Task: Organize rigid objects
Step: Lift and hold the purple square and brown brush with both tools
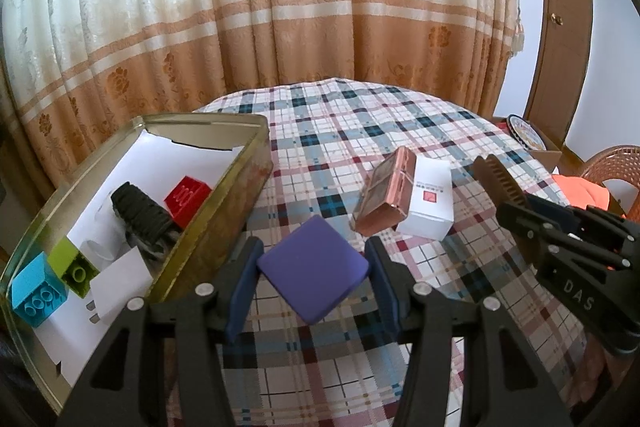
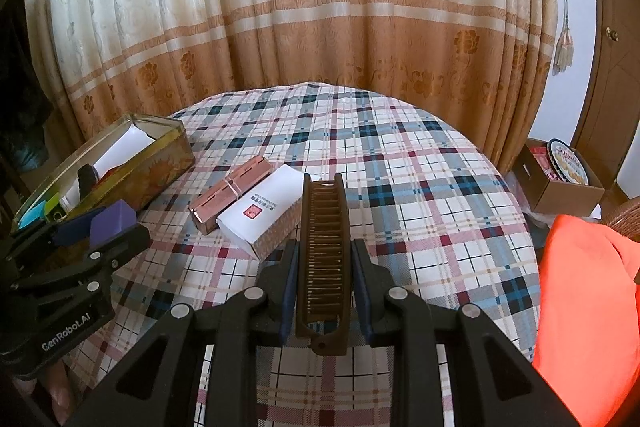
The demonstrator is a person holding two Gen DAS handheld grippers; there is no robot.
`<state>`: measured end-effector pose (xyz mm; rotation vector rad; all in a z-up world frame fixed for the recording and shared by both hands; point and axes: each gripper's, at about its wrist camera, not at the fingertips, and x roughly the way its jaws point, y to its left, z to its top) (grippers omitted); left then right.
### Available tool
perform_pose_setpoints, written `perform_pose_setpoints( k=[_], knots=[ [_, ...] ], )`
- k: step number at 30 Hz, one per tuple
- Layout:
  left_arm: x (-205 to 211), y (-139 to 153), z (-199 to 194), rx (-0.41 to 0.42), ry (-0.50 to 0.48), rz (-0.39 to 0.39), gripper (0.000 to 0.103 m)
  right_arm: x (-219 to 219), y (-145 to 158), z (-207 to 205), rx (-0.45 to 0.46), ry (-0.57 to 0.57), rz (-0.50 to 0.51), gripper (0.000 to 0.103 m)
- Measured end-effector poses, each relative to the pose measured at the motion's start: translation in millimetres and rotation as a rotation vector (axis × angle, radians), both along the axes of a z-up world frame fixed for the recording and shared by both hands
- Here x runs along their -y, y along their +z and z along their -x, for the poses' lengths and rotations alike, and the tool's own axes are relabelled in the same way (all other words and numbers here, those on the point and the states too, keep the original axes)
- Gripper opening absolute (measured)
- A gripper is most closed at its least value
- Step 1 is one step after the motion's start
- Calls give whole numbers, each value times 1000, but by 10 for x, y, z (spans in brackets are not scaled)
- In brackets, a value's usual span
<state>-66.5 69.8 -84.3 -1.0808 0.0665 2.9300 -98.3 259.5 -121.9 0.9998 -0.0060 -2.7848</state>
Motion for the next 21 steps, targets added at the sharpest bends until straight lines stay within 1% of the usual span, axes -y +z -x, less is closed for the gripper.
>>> perform_pose_setpoints(
  k=[21],
  knots=[
    [16,61,-90,-60,10,-2,53,18,40,-53,-44,-1,-8,28]
  ],
)
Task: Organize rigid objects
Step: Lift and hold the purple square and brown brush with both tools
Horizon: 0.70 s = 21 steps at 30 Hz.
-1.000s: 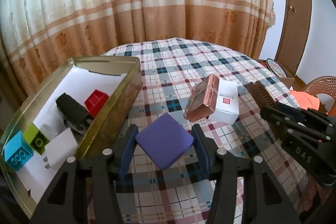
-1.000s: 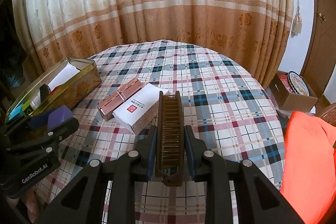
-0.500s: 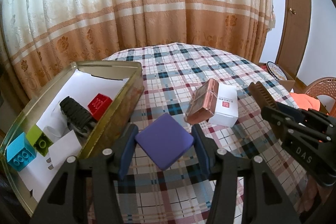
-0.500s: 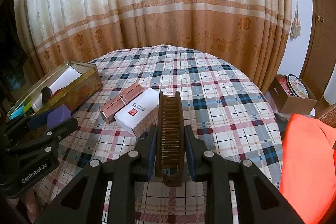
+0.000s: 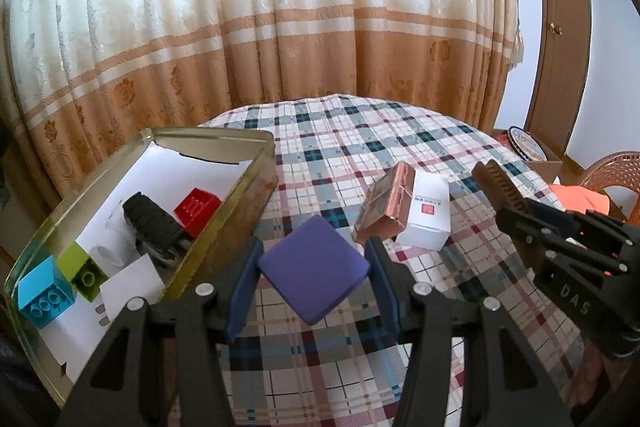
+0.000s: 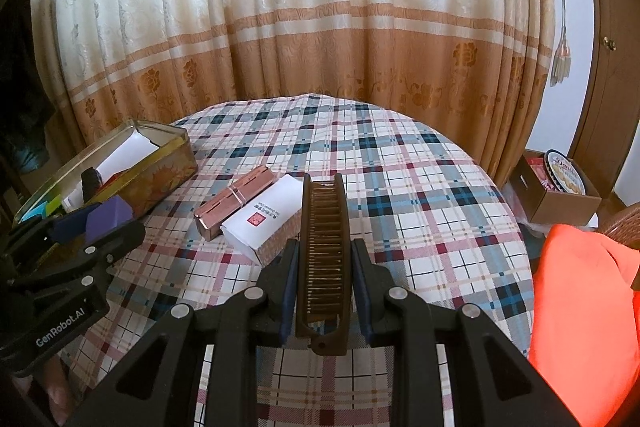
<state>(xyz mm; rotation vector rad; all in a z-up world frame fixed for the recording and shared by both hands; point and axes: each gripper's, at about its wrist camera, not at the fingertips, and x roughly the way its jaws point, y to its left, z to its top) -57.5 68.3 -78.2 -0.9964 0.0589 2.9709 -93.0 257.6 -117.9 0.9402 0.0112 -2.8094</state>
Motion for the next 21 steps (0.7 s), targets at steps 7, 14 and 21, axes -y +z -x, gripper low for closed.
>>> perform_pose_setpoints(
  k=[7,14,21],
  knots=[
    [8,24,-23,-20,-2,-6,53,24,17,-34,-22,3,-13,28],
    [12,52,-57,-40,-2,-4,53,41,26,-43,-30,7,-26,28],
    [17,86,-131,-64,-5,3,53,37,29,-51,-34,8,-23,28]
  ],
)
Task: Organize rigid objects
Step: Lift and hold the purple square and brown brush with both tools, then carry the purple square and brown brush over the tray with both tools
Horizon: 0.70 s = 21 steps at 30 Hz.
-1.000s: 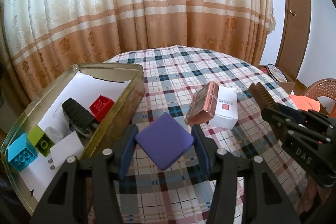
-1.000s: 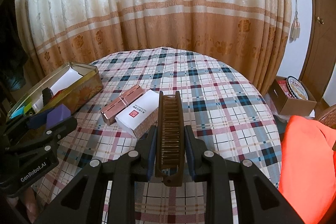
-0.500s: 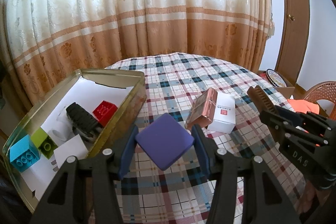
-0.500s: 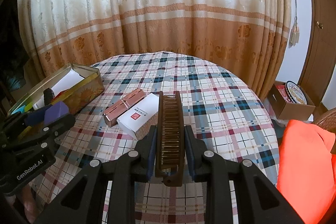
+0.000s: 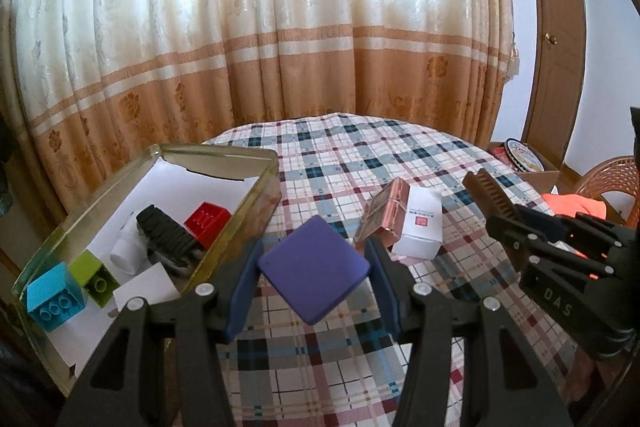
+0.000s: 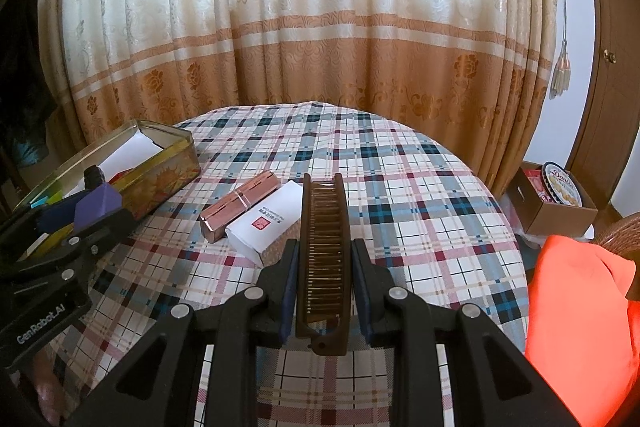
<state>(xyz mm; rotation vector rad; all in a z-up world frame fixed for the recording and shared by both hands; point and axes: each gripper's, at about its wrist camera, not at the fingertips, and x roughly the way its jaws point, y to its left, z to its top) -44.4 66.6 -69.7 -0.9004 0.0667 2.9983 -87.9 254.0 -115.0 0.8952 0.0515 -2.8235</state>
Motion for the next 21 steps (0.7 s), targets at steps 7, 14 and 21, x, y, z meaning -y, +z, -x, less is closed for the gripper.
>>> perform_pose_setpoints(
  k=[7,14,21],
  knots=[
    [34,35,-50,-15,11,13,53,21,20,-17,-13,8,-12,28],
    [163,186,-122,-42,33,8,53,59,89,-18,-23,24,-9,28],
    [393,333,-187,-59,89,14,53,310,275,-1,-46,96,-11,28]
  ],
)
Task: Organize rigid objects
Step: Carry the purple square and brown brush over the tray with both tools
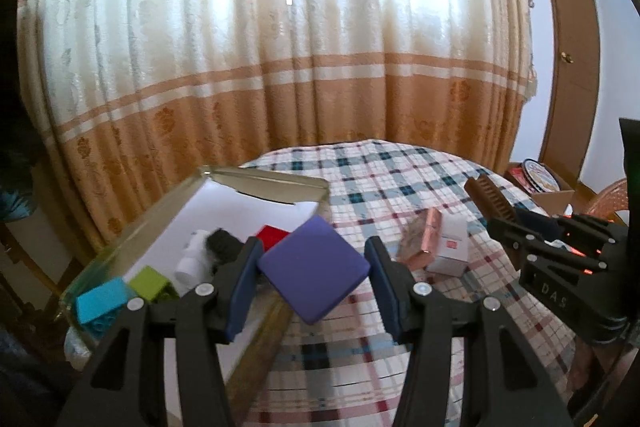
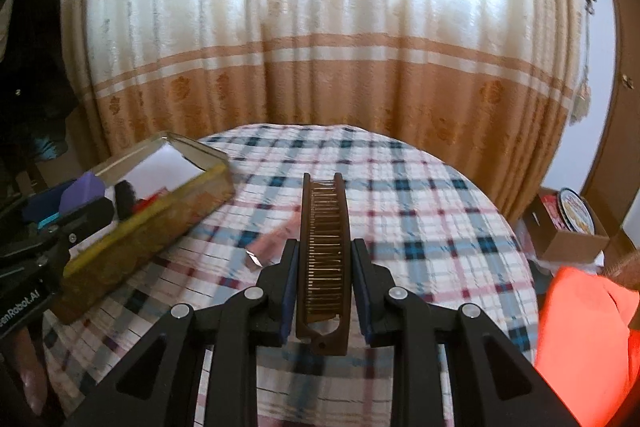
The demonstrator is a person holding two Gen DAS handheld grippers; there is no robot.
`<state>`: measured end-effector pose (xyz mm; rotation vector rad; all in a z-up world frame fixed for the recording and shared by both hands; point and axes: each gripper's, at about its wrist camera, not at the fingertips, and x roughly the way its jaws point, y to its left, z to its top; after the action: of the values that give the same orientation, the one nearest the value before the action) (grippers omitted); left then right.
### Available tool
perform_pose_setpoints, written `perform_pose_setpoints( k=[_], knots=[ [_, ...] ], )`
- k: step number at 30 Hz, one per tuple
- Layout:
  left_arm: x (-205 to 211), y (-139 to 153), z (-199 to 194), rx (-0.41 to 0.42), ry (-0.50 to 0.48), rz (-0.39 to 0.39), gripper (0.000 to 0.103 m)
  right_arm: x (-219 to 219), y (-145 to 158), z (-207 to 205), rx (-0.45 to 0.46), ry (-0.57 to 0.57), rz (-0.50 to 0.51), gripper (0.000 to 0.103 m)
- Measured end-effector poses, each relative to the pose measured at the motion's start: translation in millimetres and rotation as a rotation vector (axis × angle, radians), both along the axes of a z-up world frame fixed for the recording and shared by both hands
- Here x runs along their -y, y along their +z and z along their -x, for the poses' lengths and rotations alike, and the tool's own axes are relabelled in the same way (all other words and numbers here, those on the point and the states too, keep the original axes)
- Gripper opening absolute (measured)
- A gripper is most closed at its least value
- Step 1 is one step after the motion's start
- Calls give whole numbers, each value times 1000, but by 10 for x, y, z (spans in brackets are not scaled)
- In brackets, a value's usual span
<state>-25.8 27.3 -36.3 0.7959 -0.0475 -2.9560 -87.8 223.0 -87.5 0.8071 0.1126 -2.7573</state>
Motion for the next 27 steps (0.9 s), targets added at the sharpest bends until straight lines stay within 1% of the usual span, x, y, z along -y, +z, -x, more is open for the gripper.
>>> perform_pose_setpoints(
  k=[6,15,22,27],
  knots=[
    [289,79,-14,7,67,-8,53,351,124,1,-20,94,-12,28],
    [800,124,22,29,187,-20,53,828,314,56,-30,219,4,28],
    [1081,82,19,58,270,-12,53,1265,464,39,-44,325,5,28],
    [1224,34,19,94,326,-11,53,1546,496,1,-44,390,-9,28]
  ],
)
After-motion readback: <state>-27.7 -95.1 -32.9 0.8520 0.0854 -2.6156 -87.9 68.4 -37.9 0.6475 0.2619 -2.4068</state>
